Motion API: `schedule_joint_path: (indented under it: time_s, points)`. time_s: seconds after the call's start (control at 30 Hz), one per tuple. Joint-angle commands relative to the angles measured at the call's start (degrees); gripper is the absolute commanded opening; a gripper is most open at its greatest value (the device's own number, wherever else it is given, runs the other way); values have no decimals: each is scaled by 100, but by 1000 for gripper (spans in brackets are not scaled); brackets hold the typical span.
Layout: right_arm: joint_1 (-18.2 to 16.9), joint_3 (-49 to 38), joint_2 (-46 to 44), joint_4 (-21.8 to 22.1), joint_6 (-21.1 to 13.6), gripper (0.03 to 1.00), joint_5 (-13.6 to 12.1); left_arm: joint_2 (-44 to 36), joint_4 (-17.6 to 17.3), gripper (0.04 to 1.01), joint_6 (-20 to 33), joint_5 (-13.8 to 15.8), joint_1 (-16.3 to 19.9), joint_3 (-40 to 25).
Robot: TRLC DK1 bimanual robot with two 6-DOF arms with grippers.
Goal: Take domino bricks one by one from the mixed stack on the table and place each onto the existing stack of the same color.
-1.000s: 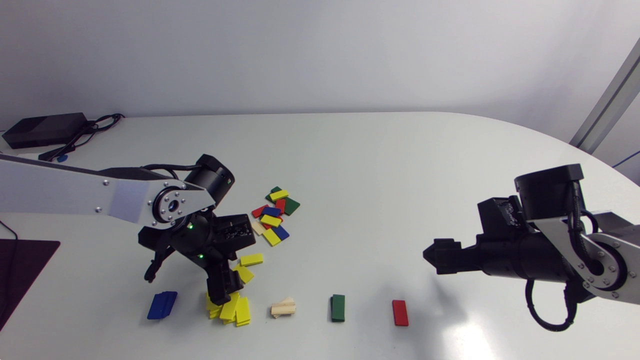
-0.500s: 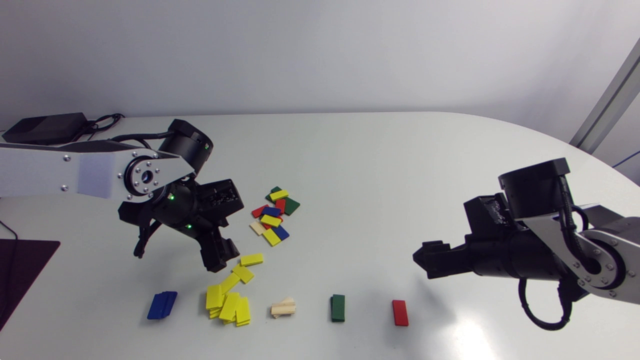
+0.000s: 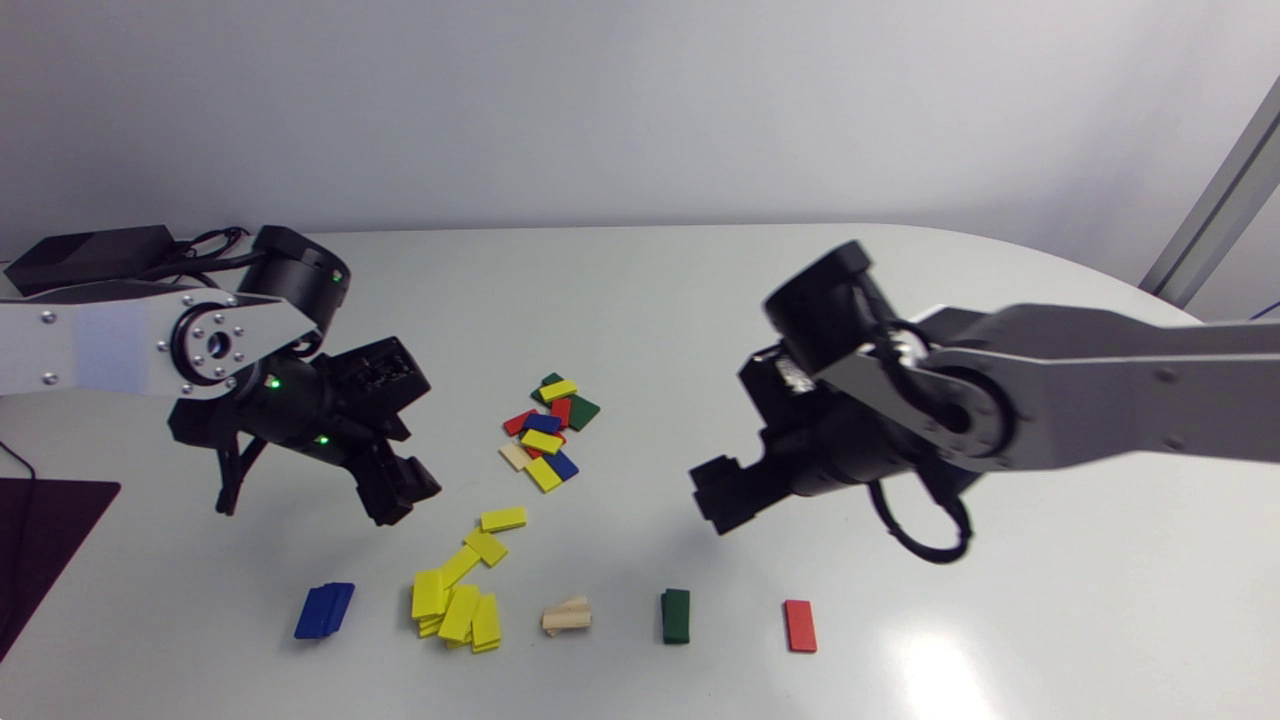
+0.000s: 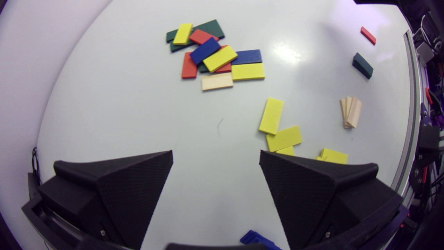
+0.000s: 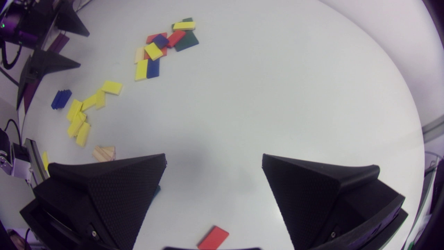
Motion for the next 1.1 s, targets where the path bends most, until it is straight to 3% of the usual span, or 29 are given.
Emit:
schedule_joint_path:
  time_s: [0.0, 0.07, 0.1, 0.17, 0.23, 0.3, 0.37, 0.47, 0.53, 0.7, 0.8, 1.07]
  points:
    - [446, 594, 786, -331, -617, 974, 512, -195, 168, 889, -77, 84, 214, -387]
    - [798, 1034, 1225, -542, -1311, 974, 1039, -239, 248, 889, -77, 102, 328, -458]
    - [930, 1236, 1375, -613, -1443, 974, 1092, -256, 274, 889, -77, 119, 389, -466]
    - [1018, 1588, 1621, -701, -1566, 974, 952, -274, 327, 889, -77, 225, 486, -484]
    - [1018, 1992, 1849, -982, -1592, 975, 486, -265, 379, 889, -94, 313, 521, -519]
    - [1009, 2185, 1981, -1123, -1953, 974, -6, -265, 459, 890, -94, 374, 521, -581]
    - [947, 2185, 2078, -692, -2269, 974, -270, -256, 555, 902, -94, 383, 521, -616]
    - [736, 2581, 2465, -727, -2559, 974, -1158, -239, 652, 903, -94, 409, 521, -616]
    - [666, 2941, 2825, -973, -2770, 974, -1641, -230, 705, 903, -86, 418, 521, -616]
    - [701, 3627, 3458, -1404, -3333, 974, -2142, -45, 880, 933, -77, 427, 548, -607]
    - [754, 3917, 3686, -1588, -3596, 974, -2274, 51, 916, 961, -94, 453, 556, -607]
    - [912, 4576, 4073, -1615, -4080, 974, -2177, 113, 1039, 977, -86, 524, 609, -589]
